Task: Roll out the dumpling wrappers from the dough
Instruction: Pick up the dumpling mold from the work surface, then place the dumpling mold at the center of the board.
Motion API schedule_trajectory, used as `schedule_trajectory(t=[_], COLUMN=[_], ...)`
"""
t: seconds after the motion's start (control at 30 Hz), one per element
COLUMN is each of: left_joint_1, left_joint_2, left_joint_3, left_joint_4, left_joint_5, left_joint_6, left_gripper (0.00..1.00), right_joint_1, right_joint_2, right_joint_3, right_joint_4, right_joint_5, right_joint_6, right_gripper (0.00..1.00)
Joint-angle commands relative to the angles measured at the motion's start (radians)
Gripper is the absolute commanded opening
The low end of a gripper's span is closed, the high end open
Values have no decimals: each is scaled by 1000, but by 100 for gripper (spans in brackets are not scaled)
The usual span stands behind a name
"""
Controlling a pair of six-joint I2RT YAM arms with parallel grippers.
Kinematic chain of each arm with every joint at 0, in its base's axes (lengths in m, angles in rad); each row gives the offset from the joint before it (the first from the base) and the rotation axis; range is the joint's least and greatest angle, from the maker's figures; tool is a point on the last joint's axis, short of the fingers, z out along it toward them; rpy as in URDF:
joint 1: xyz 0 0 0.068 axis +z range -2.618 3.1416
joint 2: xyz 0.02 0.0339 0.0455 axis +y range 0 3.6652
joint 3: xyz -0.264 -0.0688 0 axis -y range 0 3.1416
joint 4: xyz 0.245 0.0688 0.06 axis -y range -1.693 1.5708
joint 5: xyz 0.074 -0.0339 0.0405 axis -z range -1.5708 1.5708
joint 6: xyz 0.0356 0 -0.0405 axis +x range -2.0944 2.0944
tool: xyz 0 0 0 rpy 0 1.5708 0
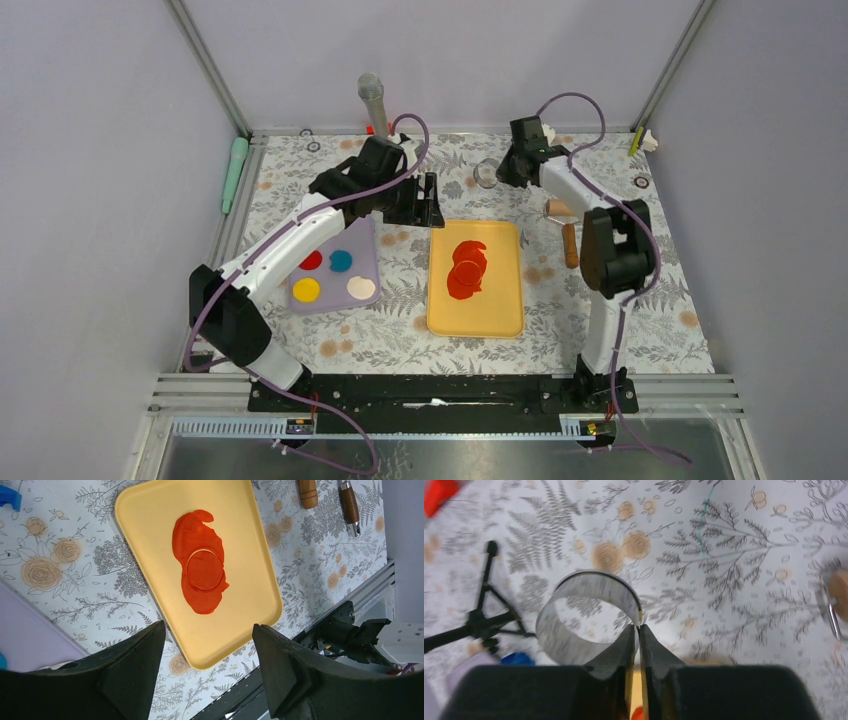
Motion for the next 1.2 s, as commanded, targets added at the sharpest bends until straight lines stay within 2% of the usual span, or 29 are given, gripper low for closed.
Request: schedule_trajectory(t=[0.0,0.07,0.1,0.2,0.33,0.43,0.6,0.67,0.77,0.83,0.93,1.07,1.17], left_joint_1=[10,13,14,15,16,16,15,15,16,16,15,15,15], left_joint_2=[-86,-95,-97,-95,-93,-90,-63,-49,-36,-26,-20,-28,-31], left_joint_3=[-9,-14,-17,-15,-9,-6,6,13,20,19,12,0,-4], left_joint_4=[3,0,-1,-3,-3,-2,-2,-3,-2,-1,-1,0,1], left_joint_5=[-34,-39,-39,-32,-21,-16,-1,14,36,43,39,34,32], left_joint_6=[18,21,22,25,28,30,44,44,38,37,34,27,34], left_gripper=[72,72,72,73,74,74,76,76,76,76,76,76,77], right_joint_1=[-4,-4,-4,-7,-45,-127,-343,-440,-549,-593,-640,-707,-709], right_joint_2=[143,156,152,92,-64,-217,-438,-499,-525,-501,-456,-460,-496], right_joint_3=[147,190,210,235,156,-21,-319,-429,-510,-505,-499,-557,-584], right_joint_4=[-116,-142,-152,-174,-179,-121,-93,-78,-80,-112,-142,-127,-101], right_joint_5=[28,20,18,32,102,98,94,71,45,49,78,32,86], right_joint_6=[-18,-17,-22,-45,-79,-94,-114,-113,-150,-172,-168,-74,-114], right_gripper=[29,57,66,79,81,80,80,84,96,99,100,99,99])
